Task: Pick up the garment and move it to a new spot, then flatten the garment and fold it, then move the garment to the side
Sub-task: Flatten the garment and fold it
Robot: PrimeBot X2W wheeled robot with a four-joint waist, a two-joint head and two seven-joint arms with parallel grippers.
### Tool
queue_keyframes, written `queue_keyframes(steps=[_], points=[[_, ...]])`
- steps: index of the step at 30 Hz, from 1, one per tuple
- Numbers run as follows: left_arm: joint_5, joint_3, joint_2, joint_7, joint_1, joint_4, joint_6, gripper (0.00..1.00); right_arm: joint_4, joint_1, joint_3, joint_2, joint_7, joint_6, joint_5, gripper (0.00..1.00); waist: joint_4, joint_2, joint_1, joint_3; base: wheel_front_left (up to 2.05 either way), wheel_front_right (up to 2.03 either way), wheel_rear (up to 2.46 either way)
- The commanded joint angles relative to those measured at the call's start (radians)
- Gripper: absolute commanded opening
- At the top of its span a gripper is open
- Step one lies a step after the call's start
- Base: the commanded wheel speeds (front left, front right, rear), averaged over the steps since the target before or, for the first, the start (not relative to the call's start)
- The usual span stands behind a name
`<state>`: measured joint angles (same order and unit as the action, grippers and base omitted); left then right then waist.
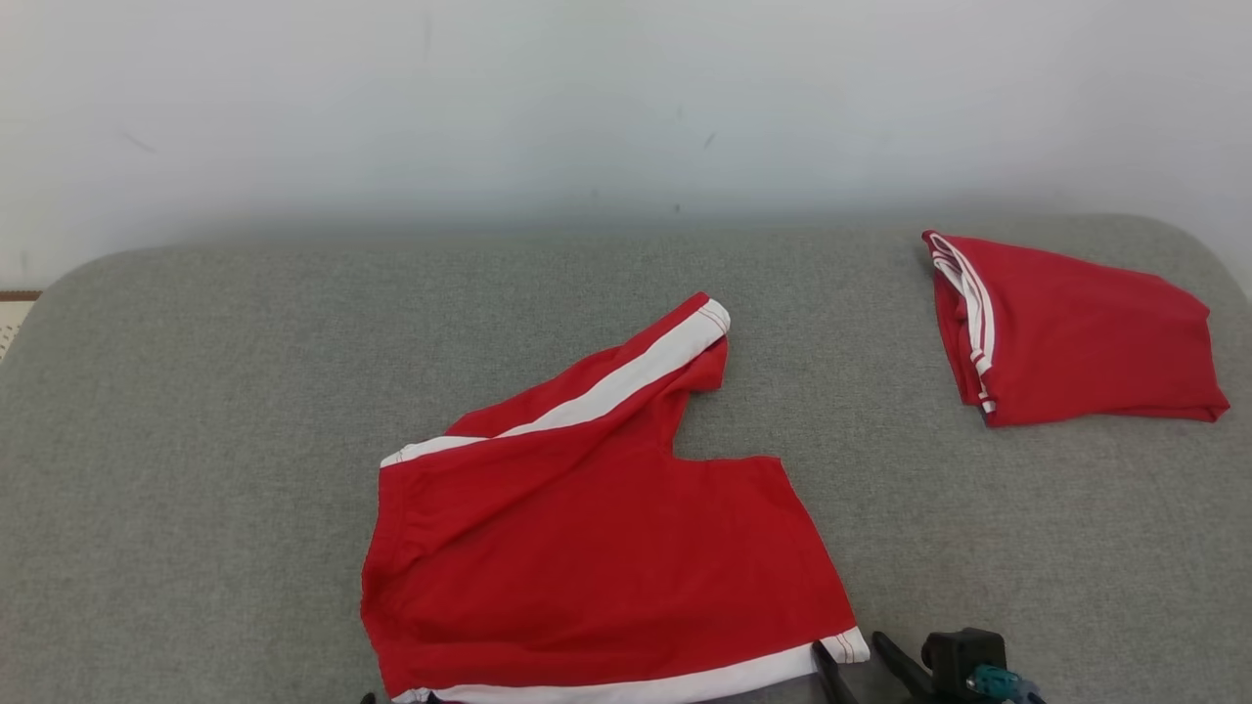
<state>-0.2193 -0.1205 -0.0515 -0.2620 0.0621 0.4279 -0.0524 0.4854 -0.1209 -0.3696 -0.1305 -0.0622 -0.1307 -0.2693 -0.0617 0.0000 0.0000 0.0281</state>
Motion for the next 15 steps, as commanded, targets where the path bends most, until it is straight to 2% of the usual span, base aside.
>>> queue_keyframes(steps=[1,4,5,6,7,8,9,10,15], points=[[0.003,-0.005,0.0,-0.003,0.013,0.014,-0.007,1.0,0.02,-0.019,-0.011,0.004,-0.005,0.0,-0.005,1.0,0.004,0.0,0.0,0.005,0.0,0.0,0.0],[0.01,-0.012,0.0,-0.003,0.038,0.045,-0.016,1.0,0.073,-0.05,-0.029,0.012,-0.017,0.0,-0.014,1.0,0.007,0.0,0.0,0.011,0.0,0.0,0.0],[0.008,-0.011,-0.001,-0.003,0.045,0.054,-0.021,0.98,0.09,-0.057,-0.035,0.015,-0.015,0.0,-0.018,0.48,0.008,0.0,0.0,0.012,0.0,0.0,0.0],[0.011,-0.015,0.0,-0.003,0.05,0.067,-0.024,0.56,0.109,-0.063,-0.042,0.019,-0.01,0.0,-0.021,0.27,0.008,0.0,0.0,0.012,0.0,0.0,0.0],[0.018,-0.017,0.0,-0.003,0.059,0.074,-0.027,0.38,0.123,-0.069,-0.048,0.022,-0.012,0.0,-0.023,0.0,0.009,0.0,0.0,0.013,0.0,0.0,0.0],[0.027,-0.022,-0.002,-0.003,0.067,0.078,-0.031,0.3,0.14,-0.074,-0.054,0.026,-0.016,0.0,-0.026,0.0,0.01,0.0,0.0,0.012,0.0,0.0,0.0],[0.034,-0.023,-0.002,-0.003,0.07,0.081,-0.032,0.09,0.152,-0.078,-0.059,0.027,-0.018,0.0,-0.03,0.0,0.012,0.0,0.0,0.011,0.0,0.0,0.0],[0.039,-0.024,-0.003,-0.003,0.072,0.084,-0.033,0.0,0.163,-0.08,-0.062,0.026,-0.023,0.0,-0.033,0.0,0.013,0.0,0.0,0.011,0.0,0.0,0.0],[0.059,-0.02,-0.002,-0.003,0.057,0.061,-0.038,0.0,0.187,-0.1,-0.078,0.02,-0.071,0.0,-0.067,0.0,0.014,0.0,0.0,0.003,0.0,0.0,0.0]])
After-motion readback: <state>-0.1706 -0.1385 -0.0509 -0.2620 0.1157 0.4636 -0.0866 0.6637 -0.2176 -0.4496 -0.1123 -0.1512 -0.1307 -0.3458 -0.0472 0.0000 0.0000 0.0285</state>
